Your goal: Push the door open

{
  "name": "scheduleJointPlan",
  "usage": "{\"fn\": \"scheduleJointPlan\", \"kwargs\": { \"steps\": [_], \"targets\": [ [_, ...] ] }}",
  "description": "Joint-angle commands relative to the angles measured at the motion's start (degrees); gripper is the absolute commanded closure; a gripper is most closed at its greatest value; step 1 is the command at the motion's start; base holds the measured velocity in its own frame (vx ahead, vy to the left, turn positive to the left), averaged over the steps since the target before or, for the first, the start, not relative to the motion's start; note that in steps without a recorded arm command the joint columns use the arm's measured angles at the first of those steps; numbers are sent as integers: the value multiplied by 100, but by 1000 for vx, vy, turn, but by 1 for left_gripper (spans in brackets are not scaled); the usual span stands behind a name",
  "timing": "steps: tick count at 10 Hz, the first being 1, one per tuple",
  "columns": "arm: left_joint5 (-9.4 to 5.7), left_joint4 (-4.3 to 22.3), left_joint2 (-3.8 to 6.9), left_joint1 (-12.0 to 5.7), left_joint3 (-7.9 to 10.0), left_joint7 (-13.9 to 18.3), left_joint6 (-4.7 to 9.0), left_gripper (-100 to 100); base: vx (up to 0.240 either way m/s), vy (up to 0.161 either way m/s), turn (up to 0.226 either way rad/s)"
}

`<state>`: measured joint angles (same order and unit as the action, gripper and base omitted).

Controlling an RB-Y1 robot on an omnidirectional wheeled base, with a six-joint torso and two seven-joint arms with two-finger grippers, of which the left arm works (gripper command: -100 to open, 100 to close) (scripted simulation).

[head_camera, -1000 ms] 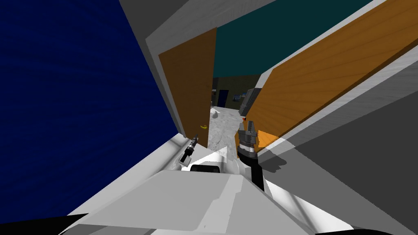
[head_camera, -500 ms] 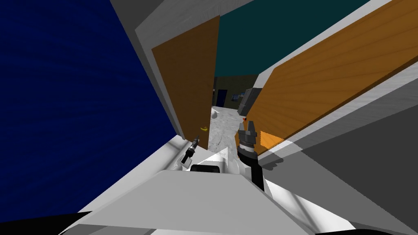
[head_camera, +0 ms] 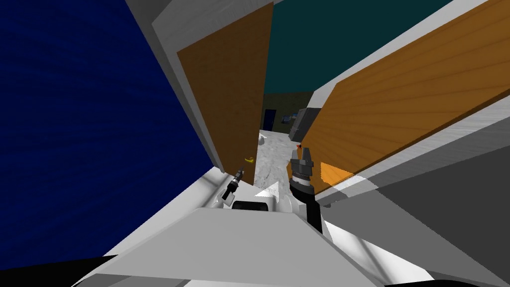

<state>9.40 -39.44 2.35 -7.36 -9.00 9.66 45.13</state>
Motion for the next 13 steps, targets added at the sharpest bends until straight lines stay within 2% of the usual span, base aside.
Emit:
{"fn": "scheduleJointPlan", "kwargs": {
  "steps": [1,4,6,8,9,10,13],
  "targets": [
    [-3,-56,35,30,3,-10,-24,-100,154,-47,-21],
    [-28,-8,44,26,40,-50,3,-100,190,-58,-27],
    [-45,24,5,22,64,-77,21,-100,195,-61,-26],
    [-61,56,-80,19,88,-103,39,-100,191,-52,-30],
    [-53,11,-61,38,77,-98,14,-100,84,-22,-2],
    [-53,11,-61,38,77,-98,14,100,-11,2,5],
    [-53,11,-61,38,77,-98,14,100,-13,5,-9]
  ]
}}
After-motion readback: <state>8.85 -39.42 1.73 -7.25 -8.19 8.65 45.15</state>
